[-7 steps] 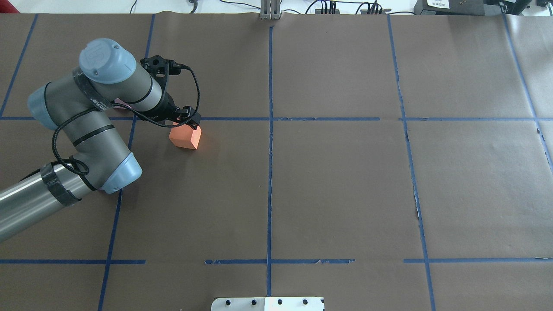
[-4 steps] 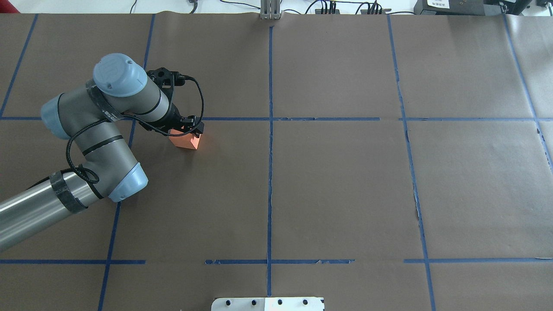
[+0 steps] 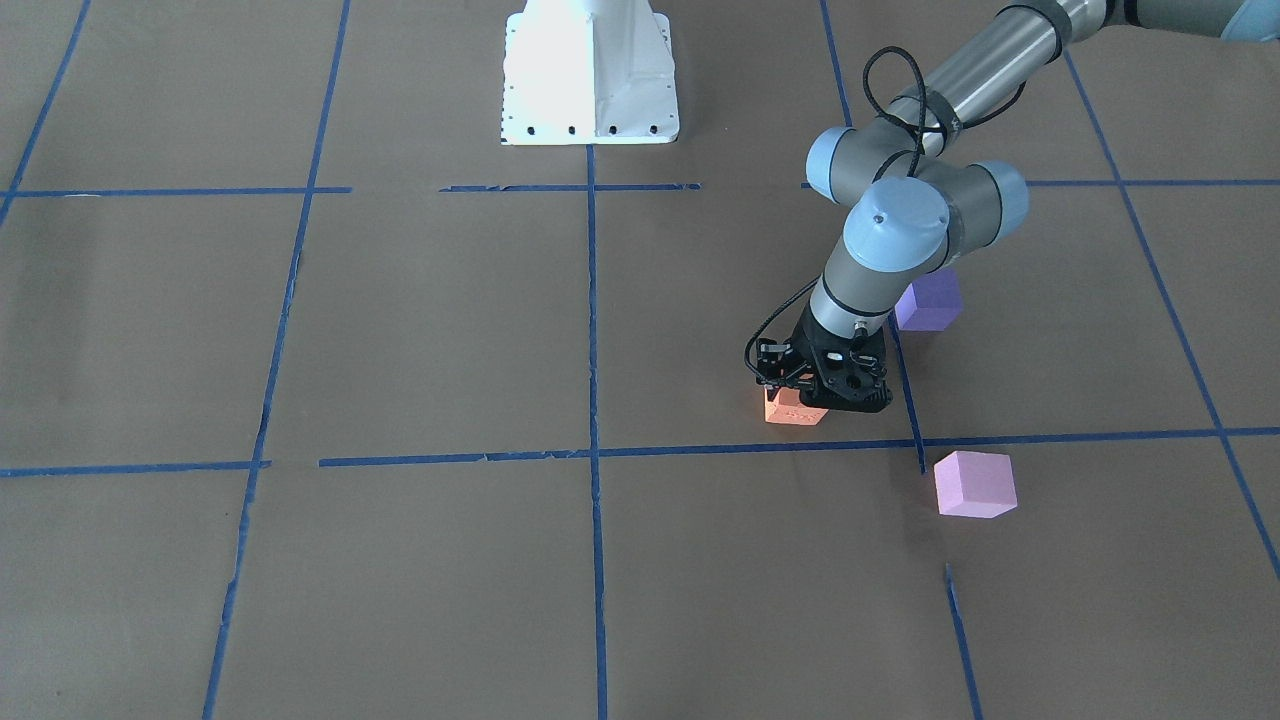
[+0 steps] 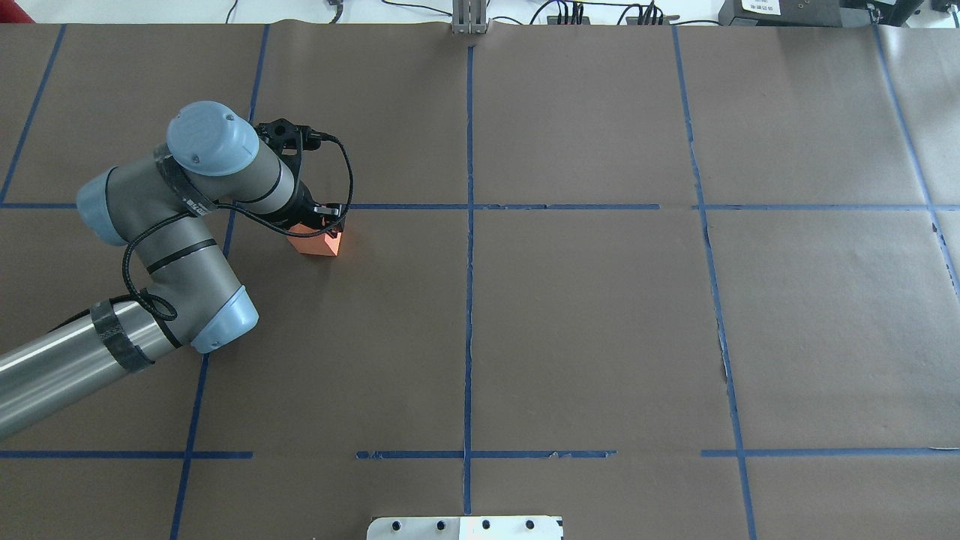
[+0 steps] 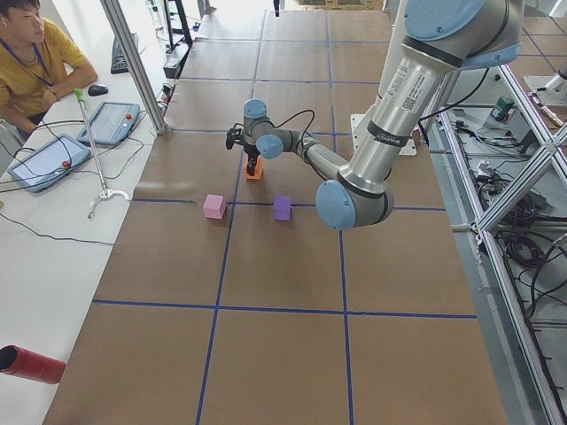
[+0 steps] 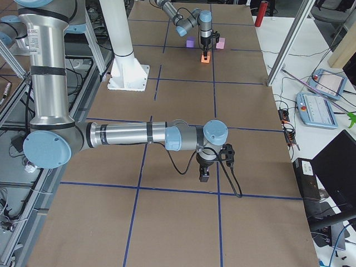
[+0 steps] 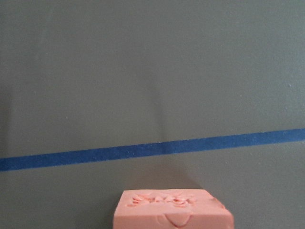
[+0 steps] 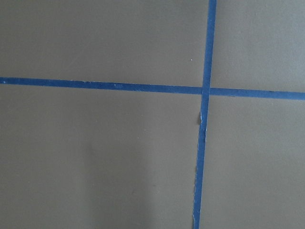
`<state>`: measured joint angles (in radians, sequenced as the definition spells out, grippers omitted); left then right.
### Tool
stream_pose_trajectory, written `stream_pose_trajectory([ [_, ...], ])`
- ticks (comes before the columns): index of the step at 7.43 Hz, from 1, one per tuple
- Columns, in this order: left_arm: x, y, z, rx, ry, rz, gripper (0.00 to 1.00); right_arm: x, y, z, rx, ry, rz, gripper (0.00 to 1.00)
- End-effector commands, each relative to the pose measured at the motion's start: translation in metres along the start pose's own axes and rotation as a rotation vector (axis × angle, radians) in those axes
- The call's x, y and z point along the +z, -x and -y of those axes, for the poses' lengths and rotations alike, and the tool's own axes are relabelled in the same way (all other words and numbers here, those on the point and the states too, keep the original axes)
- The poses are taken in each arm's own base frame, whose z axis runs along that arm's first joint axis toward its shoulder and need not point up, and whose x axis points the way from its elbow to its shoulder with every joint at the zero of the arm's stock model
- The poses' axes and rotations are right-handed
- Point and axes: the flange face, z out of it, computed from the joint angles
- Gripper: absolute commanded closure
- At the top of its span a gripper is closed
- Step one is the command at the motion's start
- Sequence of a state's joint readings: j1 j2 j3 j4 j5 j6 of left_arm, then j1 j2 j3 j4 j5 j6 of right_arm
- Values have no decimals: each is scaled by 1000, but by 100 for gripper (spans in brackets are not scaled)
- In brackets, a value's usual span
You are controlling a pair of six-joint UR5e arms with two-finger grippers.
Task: Arrange blocks in a line
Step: 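Carry the orange cube to the gap between the pink and purple cubes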
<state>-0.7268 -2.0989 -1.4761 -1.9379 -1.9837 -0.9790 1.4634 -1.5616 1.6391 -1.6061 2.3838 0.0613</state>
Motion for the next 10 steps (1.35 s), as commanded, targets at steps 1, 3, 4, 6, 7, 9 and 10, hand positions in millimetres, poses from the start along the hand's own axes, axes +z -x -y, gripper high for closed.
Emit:
stream_pose_trajectory([
  [1,-22,64,-7,-10,58,-27,59,0,0,0,0,-1,0,0],
  [3,-38,166,-11,-47,66,25,59,0,0,0,1,1,0,0],
  [4,-36,180,-11,-46,70,39,59,0,0,0,1,1,0,0],
  [6,-34,171,-9,-54,69,34,52,0,0,0,-1,-1,0,0],
  [7,-31,173,-8,-58,73,38,45,0,0,0,1,1,0,0],
  [9,-25,179,-9,-86,79,51,0,0,0,0,1,1,0,0],
  [10,-26,177,-8,-92,77,49,0,0,0,0,1,1,0,0],
])
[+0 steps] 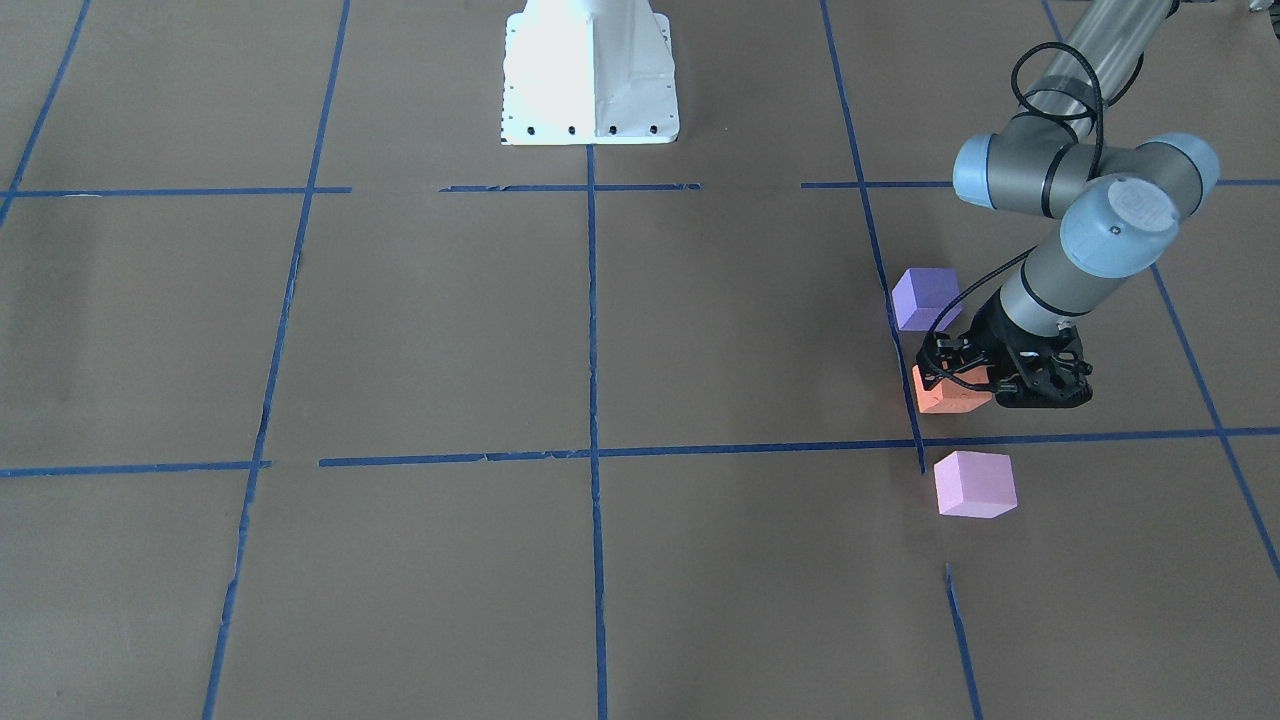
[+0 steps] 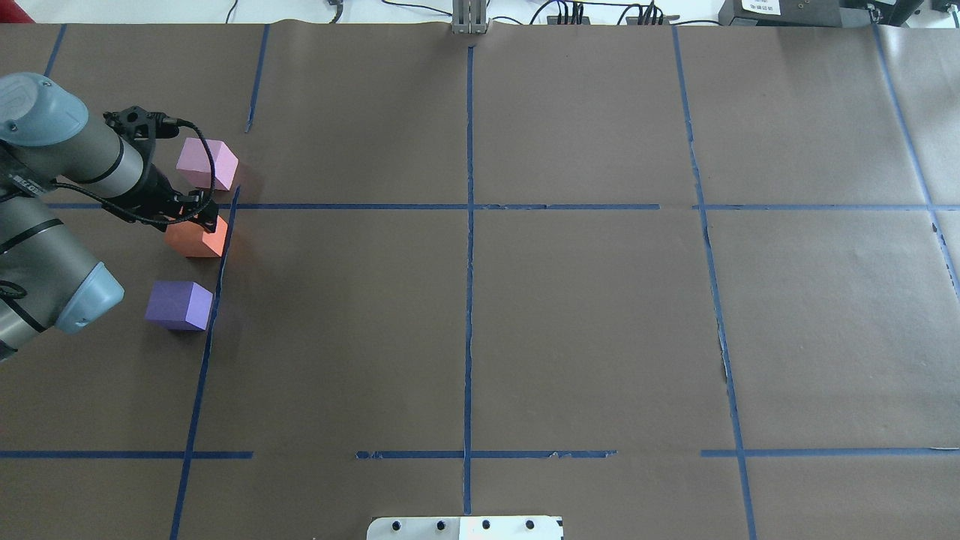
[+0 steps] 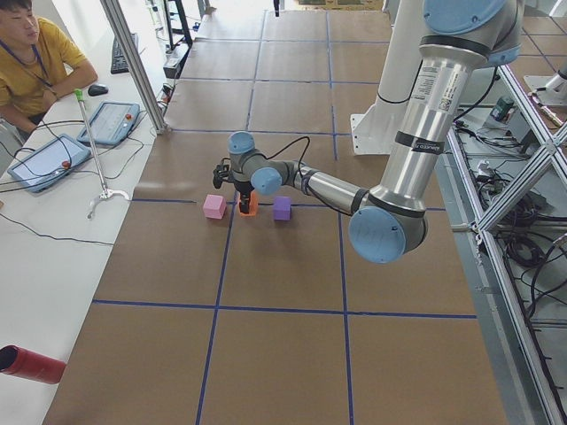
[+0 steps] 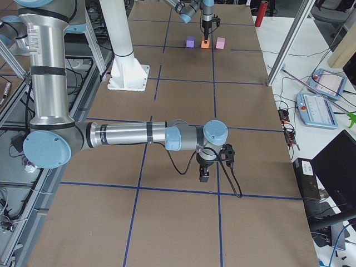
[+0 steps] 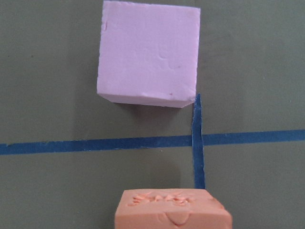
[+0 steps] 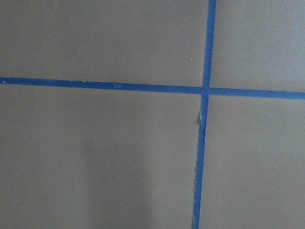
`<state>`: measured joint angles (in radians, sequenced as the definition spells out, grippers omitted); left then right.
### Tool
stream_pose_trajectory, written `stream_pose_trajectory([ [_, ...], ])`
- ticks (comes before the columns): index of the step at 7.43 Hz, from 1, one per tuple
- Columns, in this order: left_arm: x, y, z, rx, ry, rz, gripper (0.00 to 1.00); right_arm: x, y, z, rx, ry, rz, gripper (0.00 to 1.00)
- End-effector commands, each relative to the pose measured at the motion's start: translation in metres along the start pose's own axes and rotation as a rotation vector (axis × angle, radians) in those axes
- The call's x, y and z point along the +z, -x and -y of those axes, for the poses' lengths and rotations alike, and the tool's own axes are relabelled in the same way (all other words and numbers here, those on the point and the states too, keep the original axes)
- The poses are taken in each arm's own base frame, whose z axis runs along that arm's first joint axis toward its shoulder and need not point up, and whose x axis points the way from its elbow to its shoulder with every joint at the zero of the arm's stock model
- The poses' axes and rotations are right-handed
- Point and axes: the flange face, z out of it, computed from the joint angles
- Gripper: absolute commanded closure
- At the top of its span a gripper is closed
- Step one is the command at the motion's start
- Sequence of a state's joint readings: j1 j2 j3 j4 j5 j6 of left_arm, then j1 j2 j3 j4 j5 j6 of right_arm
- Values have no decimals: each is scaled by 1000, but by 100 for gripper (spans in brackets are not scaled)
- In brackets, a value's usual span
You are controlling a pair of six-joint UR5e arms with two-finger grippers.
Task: Arrange blocks in a line
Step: 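Set the orange cube down and open the left gripper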
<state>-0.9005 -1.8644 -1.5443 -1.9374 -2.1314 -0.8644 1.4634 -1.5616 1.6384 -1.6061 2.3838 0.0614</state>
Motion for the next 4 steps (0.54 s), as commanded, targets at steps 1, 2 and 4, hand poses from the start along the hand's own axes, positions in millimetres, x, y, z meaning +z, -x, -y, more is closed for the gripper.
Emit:
stream_pose_trajectory([
  [1,-5,1,1,-9,-5,-4,0,0,0,0,0,0,0,0],
  [2,-30,13,16,-18,-47,-13,1,0,0,0,0,0,0,0],
  [4,-126,64,42,25,-137,-37,1,0,0,0,0,0,0,0],
])
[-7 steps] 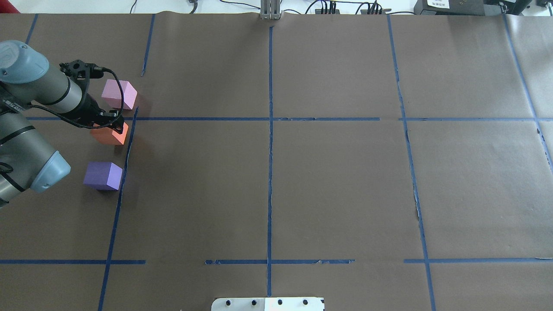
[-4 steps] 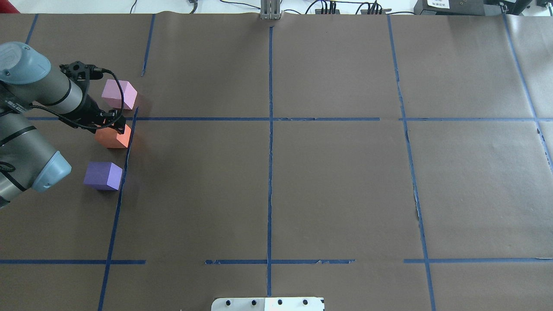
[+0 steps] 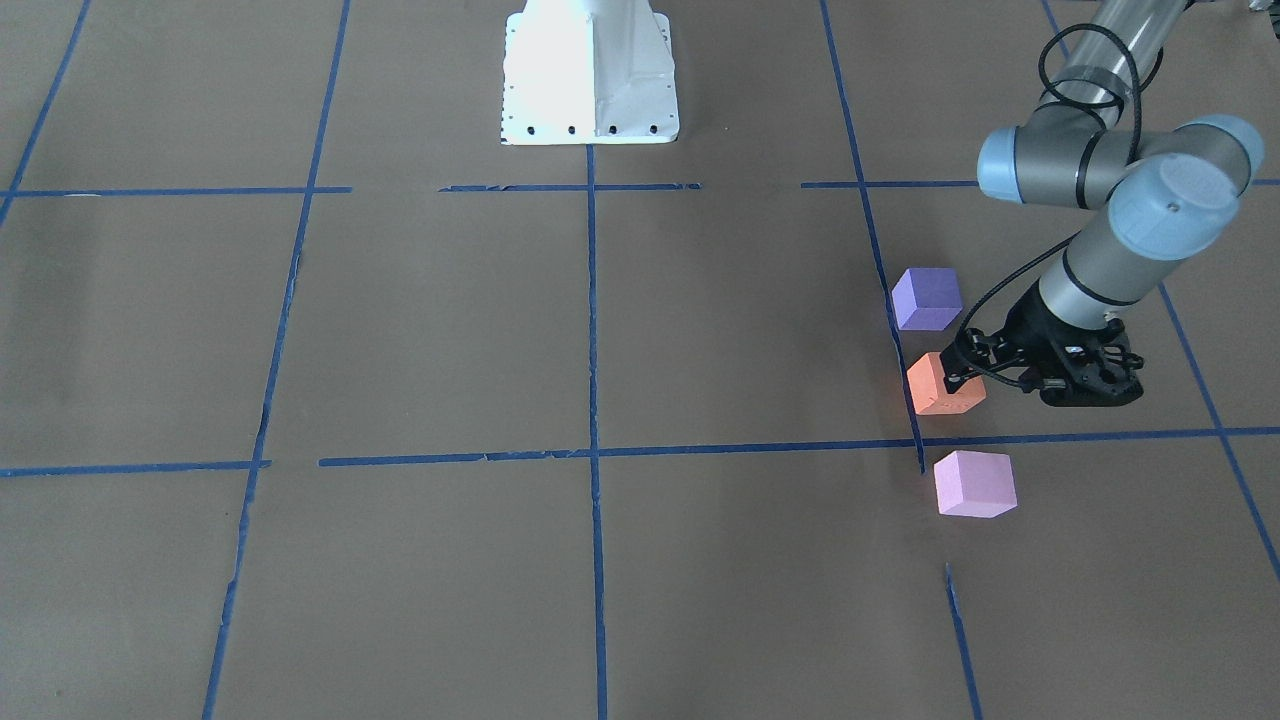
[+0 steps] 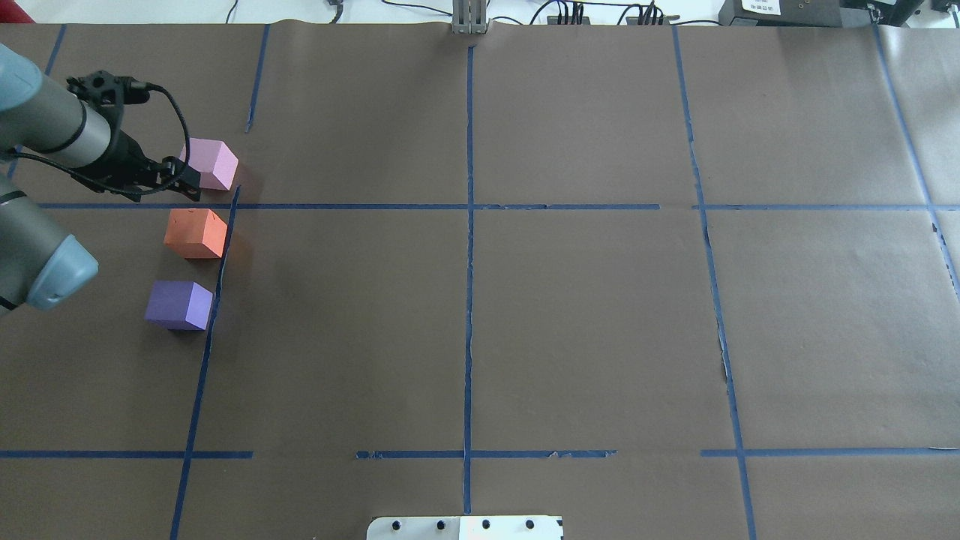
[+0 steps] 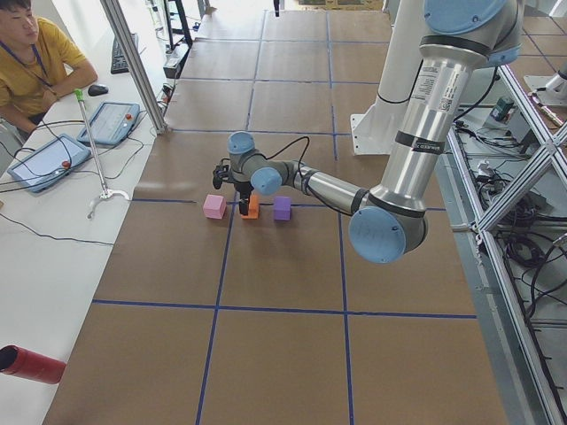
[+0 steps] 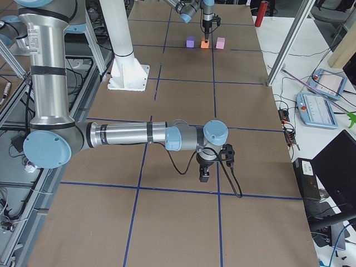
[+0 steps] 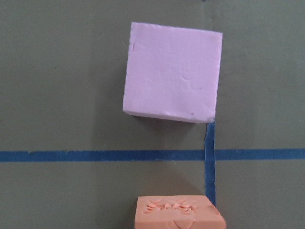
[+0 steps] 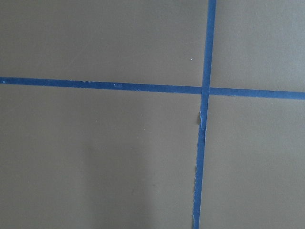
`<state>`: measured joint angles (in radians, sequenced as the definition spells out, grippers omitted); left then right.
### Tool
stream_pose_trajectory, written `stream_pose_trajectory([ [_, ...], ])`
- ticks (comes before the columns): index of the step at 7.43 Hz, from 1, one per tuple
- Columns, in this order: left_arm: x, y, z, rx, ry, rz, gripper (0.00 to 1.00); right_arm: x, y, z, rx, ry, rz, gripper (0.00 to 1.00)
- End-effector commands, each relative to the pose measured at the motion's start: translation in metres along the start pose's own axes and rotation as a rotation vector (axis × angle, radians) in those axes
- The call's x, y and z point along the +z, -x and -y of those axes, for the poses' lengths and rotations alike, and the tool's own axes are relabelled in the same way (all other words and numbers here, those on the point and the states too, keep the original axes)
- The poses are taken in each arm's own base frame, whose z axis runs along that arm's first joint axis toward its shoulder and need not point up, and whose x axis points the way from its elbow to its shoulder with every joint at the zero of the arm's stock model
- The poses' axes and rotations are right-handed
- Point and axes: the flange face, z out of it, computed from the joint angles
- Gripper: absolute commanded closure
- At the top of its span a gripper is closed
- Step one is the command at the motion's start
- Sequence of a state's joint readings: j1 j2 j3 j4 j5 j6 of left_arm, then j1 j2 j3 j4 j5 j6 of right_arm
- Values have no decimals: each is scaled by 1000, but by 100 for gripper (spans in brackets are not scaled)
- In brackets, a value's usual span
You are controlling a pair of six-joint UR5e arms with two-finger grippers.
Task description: Arrange blocks in a line
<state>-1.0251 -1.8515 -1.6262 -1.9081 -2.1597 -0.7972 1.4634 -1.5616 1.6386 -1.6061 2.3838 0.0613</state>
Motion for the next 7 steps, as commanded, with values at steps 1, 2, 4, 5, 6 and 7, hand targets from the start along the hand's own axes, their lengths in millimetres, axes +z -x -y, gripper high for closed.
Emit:
stream_pose_trajectory([
  [1,-79,97,27,108,-65,52,1,0,0,0,0,0,0,0],
  [2,-94,179,13,214,-50,116,1,0,0,0,0,0,0,0],
  [4,-97,325,-20,299,29,191,0,0,0,0,-1,-1,0,0],
  [5,-95,365,-46,272,51,201,0,0,0,0,0,0,0,0],
  [6,-96,372,-54,251,57,205,0,0,0,0,0,0,0,0],
  [7,-96,372,-54,250,58,203,0,0,0,0,0,0,0,0],
])
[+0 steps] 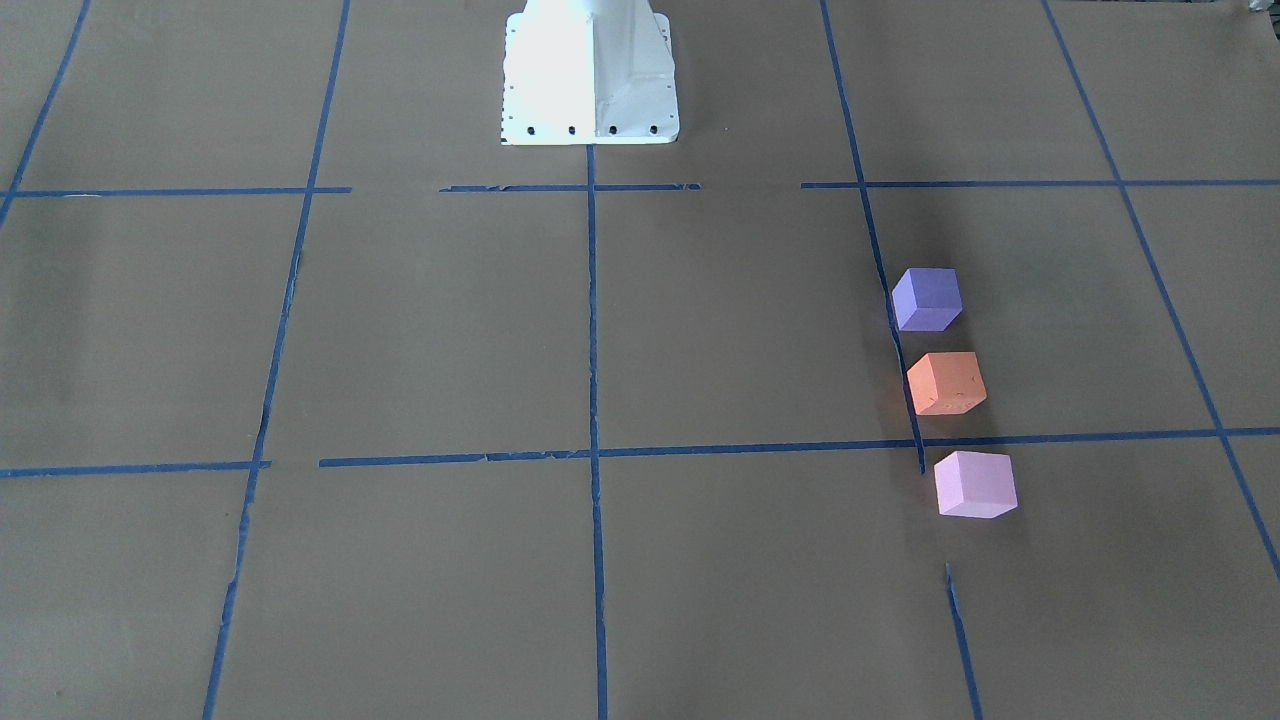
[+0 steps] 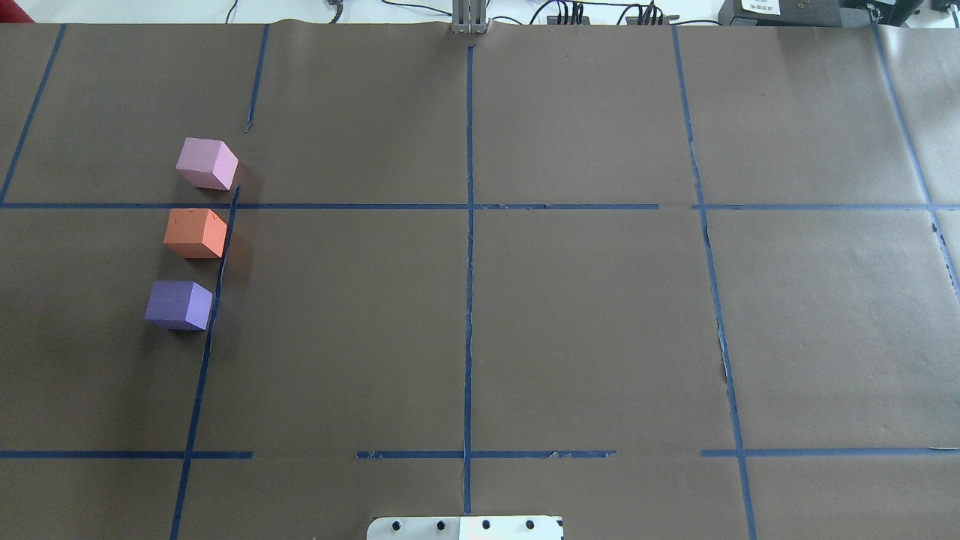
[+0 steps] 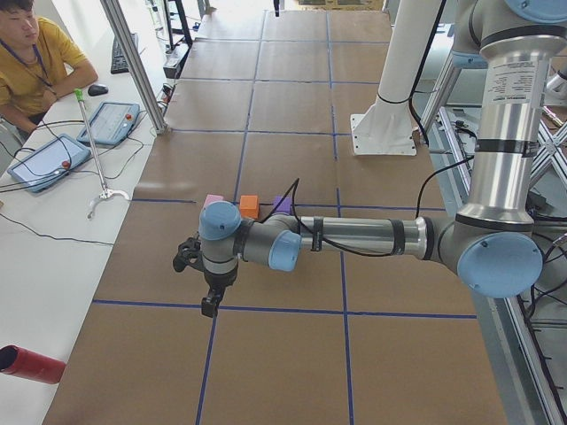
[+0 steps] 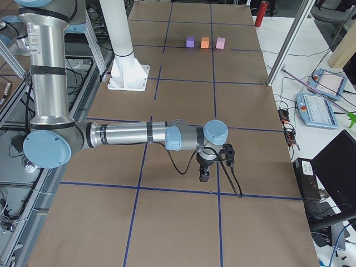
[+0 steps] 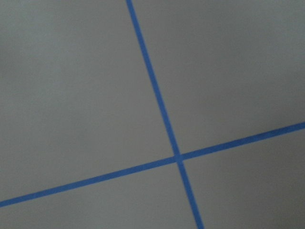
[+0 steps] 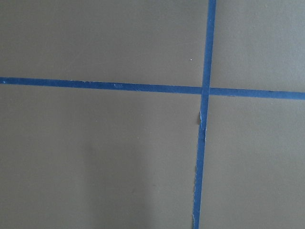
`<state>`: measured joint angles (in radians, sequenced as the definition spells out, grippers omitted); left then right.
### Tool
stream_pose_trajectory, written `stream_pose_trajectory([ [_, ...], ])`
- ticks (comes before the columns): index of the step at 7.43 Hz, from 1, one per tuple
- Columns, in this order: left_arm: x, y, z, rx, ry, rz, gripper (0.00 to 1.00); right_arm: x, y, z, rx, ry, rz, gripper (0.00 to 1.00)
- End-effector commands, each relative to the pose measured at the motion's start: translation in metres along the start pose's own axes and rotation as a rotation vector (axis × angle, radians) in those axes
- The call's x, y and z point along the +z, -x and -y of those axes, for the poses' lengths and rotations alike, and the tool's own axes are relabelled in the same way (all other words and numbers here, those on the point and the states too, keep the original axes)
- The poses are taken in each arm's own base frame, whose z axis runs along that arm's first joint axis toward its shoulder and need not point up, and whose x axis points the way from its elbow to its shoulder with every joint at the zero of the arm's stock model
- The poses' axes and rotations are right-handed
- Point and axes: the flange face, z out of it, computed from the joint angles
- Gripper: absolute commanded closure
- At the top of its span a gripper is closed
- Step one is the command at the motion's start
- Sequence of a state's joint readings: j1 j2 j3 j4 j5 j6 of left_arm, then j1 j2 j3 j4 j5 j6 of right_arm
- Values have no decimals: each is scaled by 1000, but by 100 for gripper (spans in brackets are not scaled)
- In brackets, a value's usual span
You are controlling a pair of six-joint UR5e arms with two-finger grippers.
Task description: Arrange blocks in a line
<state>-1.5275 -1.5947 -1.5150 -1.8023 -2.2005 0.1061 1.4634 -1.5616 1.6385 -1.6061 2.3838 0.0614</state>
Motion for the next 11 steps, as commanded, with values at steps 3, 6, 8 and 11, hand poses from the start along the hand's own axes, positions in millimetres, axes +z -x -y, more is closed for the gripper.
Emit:
stream_pose_trajectory([
  [3,2,5,-12,-30,3,-82,0,0,0,0,0,0,0,0],
  [6,3,6,-18,-28,1,-70,0,0,0,0,-1,-1,0,0],
  [8,-14,-7,-3,4,-38,-79,0,0,0,0,-1,-1,0,0],
  [11,-22,-13,-1,13,-51,-78,0,0,0,0,0,0,0,0],
])
